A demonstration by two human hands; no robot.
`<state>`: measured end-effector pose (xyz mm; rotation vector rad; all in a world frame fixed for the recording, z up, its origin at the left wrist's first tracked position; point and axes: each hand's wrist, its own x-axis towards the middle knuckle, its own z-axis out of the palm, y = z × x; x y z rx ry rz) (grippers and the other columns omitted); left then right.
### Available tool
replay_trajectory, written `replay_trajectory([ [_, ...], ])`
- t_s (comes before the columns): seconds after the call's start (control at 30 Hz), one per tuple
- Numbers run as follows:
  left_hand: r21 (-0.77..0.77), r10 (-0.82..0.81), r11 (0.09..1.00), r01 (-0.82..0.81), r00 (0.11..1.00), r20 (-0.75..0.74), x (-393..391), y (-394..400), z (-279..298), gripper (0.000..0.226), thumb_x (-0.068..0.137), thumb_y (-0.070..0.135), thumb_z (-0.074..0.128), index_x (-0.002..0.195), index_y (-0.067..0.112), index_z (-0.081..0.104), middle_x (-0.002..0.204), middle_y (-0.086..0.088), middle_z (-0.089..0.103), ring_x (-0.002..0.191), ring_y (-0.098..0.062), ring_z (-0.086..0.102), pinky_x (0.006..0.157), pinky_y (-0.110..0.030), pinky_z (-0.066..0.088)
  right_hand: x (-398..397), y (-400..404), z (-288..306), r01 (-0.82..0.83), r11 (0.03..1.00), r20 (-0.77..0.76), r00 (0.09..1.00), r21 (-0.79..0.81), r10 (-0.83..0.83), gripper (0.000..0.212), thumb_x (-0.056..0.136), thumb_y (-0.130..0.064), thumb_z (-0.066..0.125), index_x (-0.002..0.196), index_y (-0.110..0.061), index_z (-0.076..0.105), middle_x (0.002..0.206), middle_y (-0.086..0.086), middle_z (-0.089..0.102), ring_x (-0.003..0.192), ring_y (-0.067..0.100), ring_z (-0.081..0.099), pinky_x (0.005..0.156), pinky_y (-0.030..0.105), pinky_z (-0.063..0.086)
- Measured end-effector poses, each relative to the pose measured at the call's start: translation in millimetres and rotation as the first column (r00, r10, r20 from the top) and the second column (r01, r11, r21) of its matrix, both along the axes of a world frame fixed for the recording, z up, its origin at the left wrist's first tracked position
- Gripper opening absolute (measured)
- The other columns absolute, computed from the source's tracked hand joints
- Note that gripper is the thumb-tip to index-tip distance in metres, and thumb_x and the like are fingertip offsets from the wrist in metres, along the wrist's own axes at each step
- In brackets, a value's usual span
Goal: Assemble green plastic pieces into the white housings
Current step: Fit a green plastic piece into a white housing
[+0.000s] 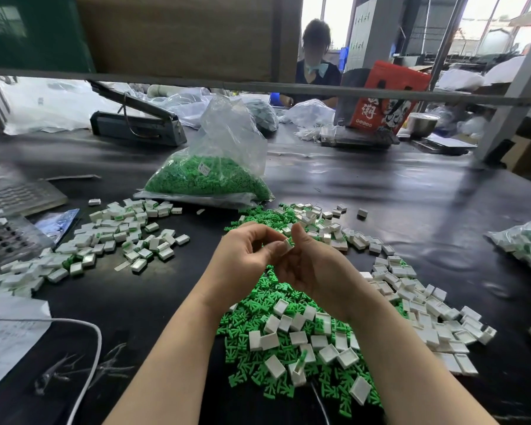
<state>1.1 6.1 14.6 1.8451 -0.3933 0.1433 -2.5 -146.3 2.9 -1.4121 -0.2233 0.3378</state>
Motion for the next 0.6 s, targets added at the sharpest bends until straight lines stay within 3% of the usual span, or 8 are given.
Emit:
replay_trajectory([
  [0.13, -0.05, -0.002, 0.999, 0.001, 1.0, -0.011, -0.3, -0.9, 1.2, 0.005, 0.089, 0.009, 0.067, 0.086, 0.012, 0.07, 0.088, -0.015, 0.067, 0.076, -0.018, 0.064, 0.079, -0.036, 0.056, -0.6, 3.7, -0.8, -0.02, 0.972, -0.076, 0.996, 0.233, 0.038, 0.044, 0.089, -0.052, 0.048, 0.071, -0.02, 0.073, 0.063, 0.001, 0.054, 0.06, 0.01, 0.05, 0.061, 0.023, 0.037],
  [0.27, -0.034, 0.013, 0.999, -0.013, 1.0, 0.026, 0.7, -1.5, 1.4, 0.005, 0.089, 0.01, 0.068, 0.088, 0.014, 0.07, 0.091, -0.007, 0.064, 0.08, -0.01, 0.062, 0.077, -0.023, 0.05, -1.1, 7.4, -1.5, -0.007, 0.932, -0.131, 0.99, 0.361, 0.059, 0.036, 0.091, -0.044, 0.052, 0.081, -0.015, 0.071, 0.069, 0.001, 0.052, 0.059, 0.008, 0.051, 0.056, 0.016, 0.045],
  [0.43, -0.094, -0.014, 0.996, 0.012, 1.0, -0.02, 0.6, -1.3, 1.4, 0.004, 0.09, 0.01, 0.067, 0.092, 0.008, 0.07, 0.087, -0.015, 0.07, 0.074, -0.021, 0.065, 0.082, -0.044, 0.056, -0.1, 2.4, -1.7, -0.071, 0.934, -0.133, 0.983, 0.351, 0.125, 0.043, 0.096, -0.049, 0.043, 0.085, -0.015, 0.067, 0.072, 0.001, 0.055, 0.064, 0.01, 0.051, 0.059, 0.021, 0.037],
  [0.6, -0.15, -0.027, 0.988, 0.019, 0.998, -0.053, -2.3, -2.6, 2.4, 0.006, 0.092, 0.007, 0.064, 0.093, 0.003, 0.068, 0.068, -0.007, 0.067, 0.065, -0.017, 0.064, 0.076, -0.041, 0.055, 0.5, 0.8, -1.9, -0.075, 0.937, -0.115, 0.986, 0.34, 0.121, 0.036, 0.095, -0.043, 0.048, 0.096, -0.01, 0.064, 0.072, 0.001, 0.058, 0.066, 0.01, 0.054, 0.063, 0.019, 0.041],
])
